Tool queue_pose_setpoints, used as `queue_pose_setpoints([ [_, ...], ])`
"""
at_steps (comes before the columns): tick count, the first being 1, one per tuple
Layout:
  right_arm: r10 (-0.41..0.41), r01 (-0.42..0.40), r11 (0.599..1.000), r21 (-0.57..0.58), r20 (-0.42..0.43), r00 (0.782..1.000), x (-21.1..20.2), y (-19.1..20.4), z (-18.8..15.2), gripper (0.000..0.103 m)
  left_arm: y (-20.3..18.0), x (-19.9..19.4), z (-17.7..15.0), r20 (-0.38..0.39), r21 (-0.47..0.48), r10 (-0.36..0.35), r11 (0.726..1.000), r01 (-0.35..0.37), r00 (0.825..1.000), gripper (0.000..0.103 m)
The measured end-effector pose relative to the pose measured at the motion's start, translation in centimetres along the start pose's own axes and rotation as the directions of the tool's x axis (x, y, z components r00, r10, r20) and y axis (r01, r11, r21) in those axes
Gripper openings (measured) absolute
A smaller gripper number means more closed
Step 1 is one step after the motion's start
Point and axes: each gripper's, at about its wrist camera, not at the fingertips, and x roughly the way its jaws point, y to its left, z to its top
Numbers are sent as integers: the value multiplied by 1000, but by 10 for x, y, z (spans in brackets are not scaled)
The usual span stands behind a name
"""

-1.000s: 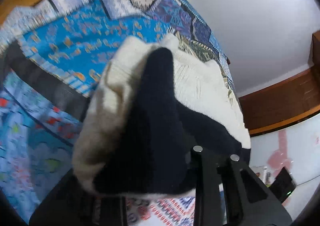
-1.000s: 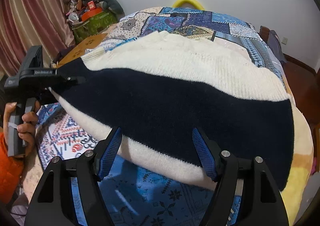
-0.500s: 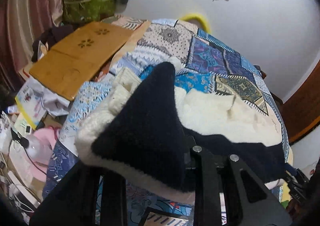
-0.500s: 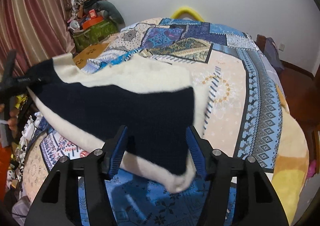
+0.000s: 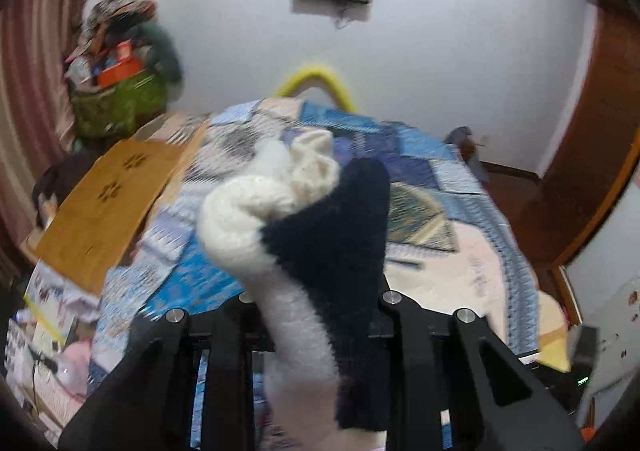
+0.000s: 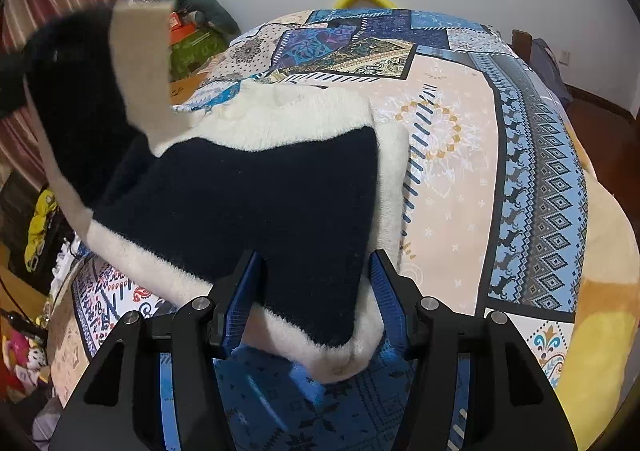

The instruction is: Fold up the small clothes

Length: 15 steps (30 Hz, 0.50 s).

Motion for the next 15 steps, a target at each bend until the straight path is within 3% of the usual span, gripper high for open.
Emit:
queue_pose_setpoints([
  [4,14,-14,1000,8,-1,1000,1,-3,-1,52,-46,3,6,-5,43,-68,997,68,998,24],
  [8,25,-25,1000,12,-1,1000,1,-5,-1,52,-83,13,-7,-41,100,-95,990,98,995,24],
  [15,53,-53,998,24,0,999,-6,-9,0,52,-120,36,-51,-204,198,-148,962,189,968,27],
])
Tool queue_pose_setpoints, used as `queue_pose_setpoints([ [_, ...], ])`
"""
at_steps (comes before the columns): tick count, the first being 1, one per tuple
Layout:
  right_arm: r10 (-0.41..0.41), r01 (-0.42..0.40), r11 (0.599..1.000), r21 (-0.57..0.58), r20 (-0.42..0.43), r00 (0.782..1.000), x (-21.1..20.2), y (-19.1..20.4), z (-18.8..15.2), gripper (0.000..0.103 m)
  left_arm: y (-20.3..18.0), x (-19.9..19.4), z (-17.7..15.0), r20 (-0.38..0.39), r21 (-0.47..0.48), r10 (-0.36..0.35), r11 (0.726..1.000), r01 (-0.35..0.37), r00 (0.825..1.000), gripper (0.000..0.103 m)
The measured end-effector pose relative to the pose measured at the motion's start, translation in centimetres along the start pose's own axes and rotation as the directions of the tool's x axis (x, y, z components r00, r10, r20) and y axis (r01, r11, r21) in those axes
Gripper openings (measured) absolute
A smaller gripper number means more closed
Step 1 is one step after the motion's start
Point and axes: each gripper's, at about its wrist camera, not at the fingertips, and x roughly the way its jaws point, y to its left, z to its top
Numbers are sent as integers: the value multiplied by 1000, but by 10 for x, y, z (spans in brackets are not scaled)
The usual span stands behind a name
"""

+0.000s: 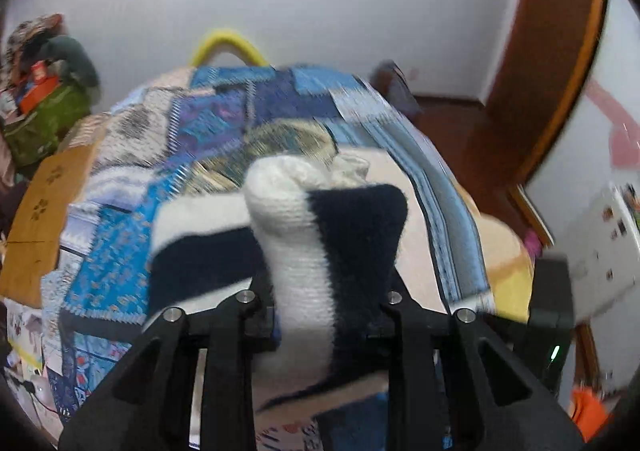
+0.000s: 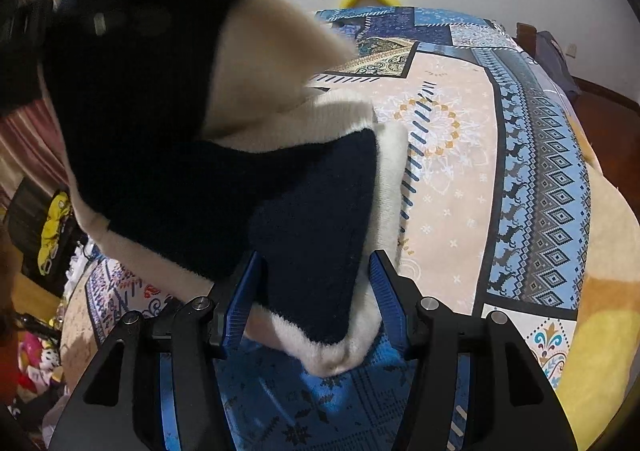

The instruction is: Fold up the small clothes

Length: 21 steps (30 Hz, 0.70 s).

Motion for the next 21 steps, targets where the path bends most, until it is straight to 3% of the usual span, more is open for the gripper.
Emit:
queue_pose_setpoints([
  [2,8,-8,1000,6,2,1000,-2,-2,0,52,-6,3,-8,-34,34,-15,999,17,999,33],
  [5,17,-17,1000,12,5,1000,-4,-2,0,52,-12,-5,-15,-63,72,-65,995,69,996,55],
  [8,12,-12,1000,2,15,1000,-6,0,2,52,-11,-28,-18,-30,83,-127,988,129,991,67],
  [11,13,-13,1000,-9,28,1000,-9,1,4,52,3,-51,-14,25,73,-140,988,138,990,72],
  [14,10,-9,1000,-26,42,999,-10,1,9,52,28,-62,-10,69,27,-117,993,116,991,77],
  [16,1,1,999,-39,44,999,-8,1,13,52,51,-59,-9,76,-12,-61,998,62,995,78],
  [21,-35,37,997,-65,34,999,5,-4,23,52,103,-22,-20,-14,-95,37,995,-39,999,78],
])
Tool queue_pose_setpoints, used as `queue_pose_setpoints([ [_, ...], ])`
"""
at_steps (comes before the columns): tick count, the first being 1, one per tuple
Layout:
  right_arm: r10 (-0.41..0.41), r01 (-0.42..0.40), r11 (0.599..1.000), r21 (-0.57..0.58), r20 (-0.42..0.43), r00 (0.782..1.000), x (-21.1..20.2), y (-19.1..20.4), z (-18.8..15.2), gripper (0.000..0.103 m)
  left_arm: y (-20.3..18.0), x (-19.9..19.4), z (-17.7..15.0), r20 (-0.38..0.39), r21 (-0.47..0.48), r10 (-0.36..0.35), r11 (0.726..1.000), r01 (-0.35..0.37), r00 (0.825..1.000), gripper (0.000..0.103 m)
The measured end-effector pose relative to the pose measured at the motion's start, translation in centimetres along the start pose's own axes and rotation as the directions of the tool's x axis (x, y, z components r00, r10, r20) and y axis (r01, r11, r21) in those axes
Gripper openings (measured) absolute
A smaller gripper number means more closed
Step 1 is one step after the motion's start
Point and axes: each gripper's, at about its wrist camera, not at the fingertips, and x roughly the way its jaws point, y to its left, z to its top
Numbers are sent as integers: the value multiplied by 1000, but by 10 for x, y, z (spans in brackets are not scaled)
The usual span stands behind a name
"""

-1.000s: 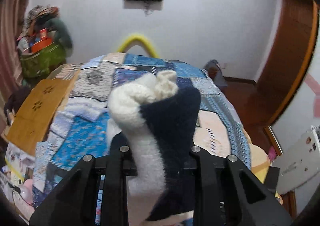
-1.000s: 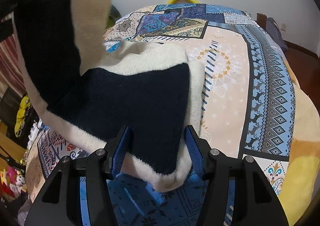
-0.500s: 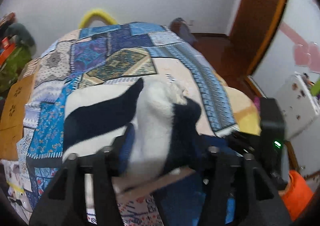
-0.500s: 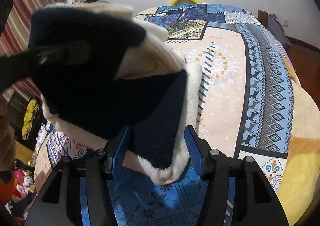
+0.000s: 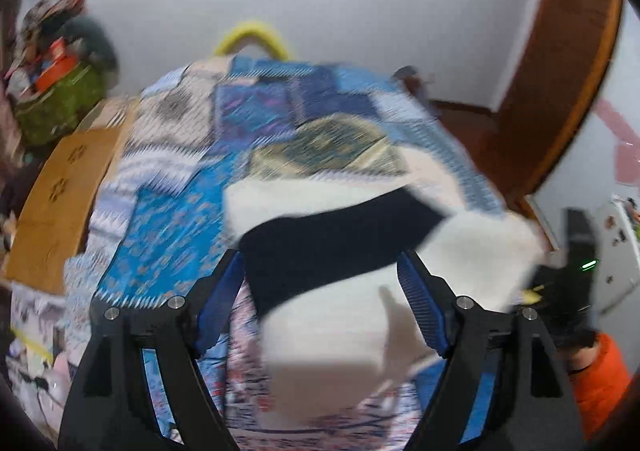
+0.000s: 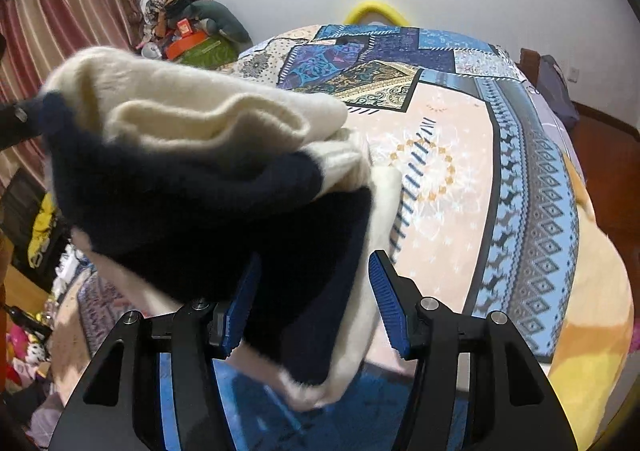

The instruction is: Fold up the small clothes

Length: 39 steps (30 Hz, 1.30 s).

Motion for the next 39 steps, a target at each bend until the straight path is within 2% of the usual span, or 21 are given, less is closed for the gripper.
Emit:
queue_pose_setpoints([
  [2,-7,7,1000,-3,-4,1000,6,-4,5,52,13,16,-6,-48,-23,1,1000,-2,999,78],
  [5,-32,32,999,-20,-2,999,16,-9,15,52,21,37,-21,-107,-40,-42,998,38,993,78],
  [9,-82,82,997,-8,36,996,22,-23,34,52,13,42,-33,-118,-9,-74,997,74,990,79],
  [13,-165,165,986,15,92,982,16,-31,47,52,10,45,-39,-129,-26,-114,993,112,985,79],
  [16,-210,203,977,69,128,969,0,-39,51,52,7,45,-42,-124,2,-100,995,101,987,79],
  [21,-147,132,985,111,137,980,-35,-38,51,54,2,21,-45,-82,19,-100,995,102,992,78],
  [24,-86,71,992,101,150,985,-62,-21,46,69,3,1,-51,-45,36,-75,996,77,996,79],
  [28,-6,-1,999,44,163,987,-80,10,38,69,10,-12,-63,-46,38,-57,998,59,997,79],
  [33,45,-44,999,-8,133,990,-71,40,24,69,7,-12,-87,-80,80,-37,996,44,996,79],
  [35,38,-37,999,-14,113,993,-61,45,16,69,3,-5,-96,-104,104,-28,994,39,994,79],
  [37,41,-42,999,3,84,996,-49,47,7,67,-1,6,-101,-115,123,22,992,-8,993,78],
  [39,45,-47,999,19,70,997,-43,46,2,52,1,12,-102,-108,111,38,993,-26,993,78],
])
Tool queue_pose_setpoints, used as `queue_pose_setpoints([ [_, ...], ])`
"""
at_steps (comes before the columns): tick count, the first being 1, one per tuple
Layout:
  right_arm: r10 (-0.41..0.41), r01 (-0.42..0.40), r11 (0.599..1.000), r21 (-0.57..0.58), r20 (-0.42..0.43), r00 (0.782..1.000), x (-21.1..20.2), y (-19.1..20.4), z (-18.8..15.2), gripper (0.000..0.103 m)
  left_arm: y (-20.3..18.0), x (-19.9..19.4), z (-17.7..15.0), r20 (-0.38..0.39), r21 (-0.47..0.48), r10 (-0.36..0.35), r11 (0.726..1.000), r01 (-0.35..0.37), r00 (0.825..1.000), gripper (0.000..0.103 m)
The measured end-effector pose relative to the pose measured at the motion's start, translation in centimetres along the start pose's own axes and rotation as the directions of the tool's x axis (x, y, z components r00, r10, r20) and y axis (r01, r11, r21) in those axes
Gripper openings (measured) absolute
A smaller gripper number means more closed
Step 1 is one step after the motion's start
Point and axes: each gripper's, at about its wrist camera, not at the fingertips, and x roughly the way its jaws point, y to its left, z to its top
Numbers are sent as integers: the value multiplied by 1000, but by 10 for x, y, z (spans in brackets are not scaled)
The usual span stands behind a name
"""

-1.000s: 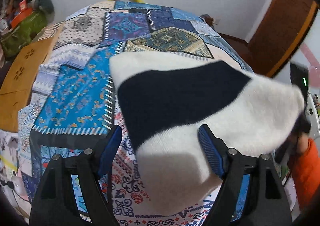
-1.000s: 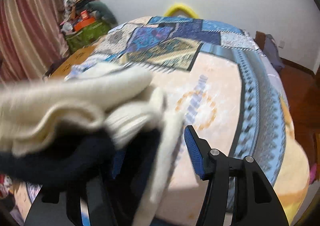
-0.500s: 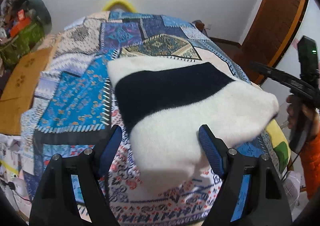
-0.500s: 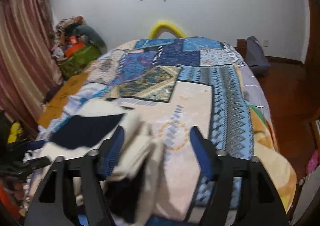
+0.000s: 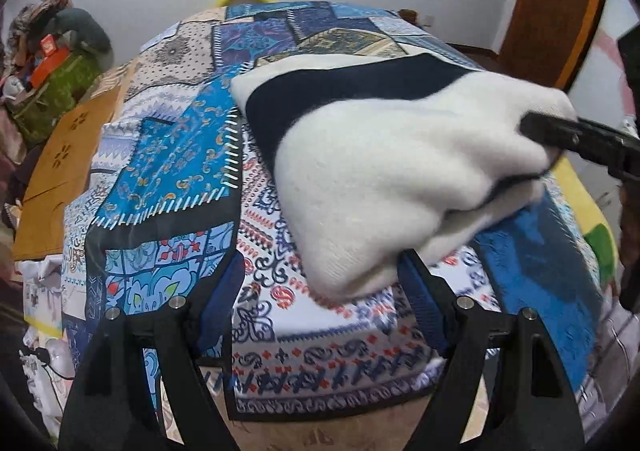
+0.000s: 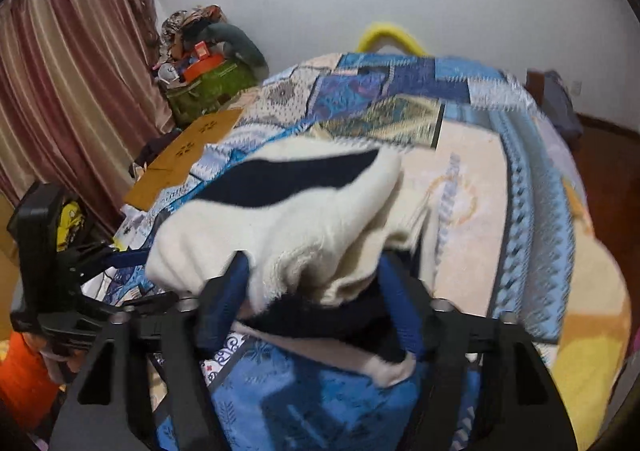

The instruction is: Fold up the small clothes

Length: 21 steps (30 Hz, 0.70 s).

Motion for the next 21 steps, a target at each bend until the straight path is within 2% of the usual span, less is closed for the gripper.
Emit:
queue_pose_setpoints([
  [1,-2,2,1000,0,-6,1000,3,0,-1,47,4,2,1,5,-27,-11,1000,11,1000,78],
  [3,6,-6,1000,-6,-13,1000,3,0,-2,26,17,2,1,16,-105,-56,993,57,998,78],
  [5,5,-5,1000,-28,-3,1000,-1,2,-1,22,24,-1,-1,34,-147,-78,986,82,996,76],
  [6,2,-2,999,-43,7,1000,-6,4,0,21,26,-4,-3,50,-156,-90,983,97,995,71],
  [8,3,-2,998,-57,31,1000,-13,6,3,20,25,-13,-4,85,-155,-95,982,108,992,68],
  [10,3,1,998,-69,56,998,-19,7,6,19,23,-17,-3,97,-141,-56,988,69,994,68],
  [14,1,3,998,-63,58,998,-15,6,2,18,30,-2,-8,34,-167,-23,985,29,999,67],
  [18,-6,7,1000,-26,32,999,-7,-6,-15,18,44,6,-20,6,-227,-83,970,82,997,68],
  [21,-10,10,1000,7,-5,1000,1,-19,-28,18,42,4,-22,0,-210,-77,975,75,997,69],
])
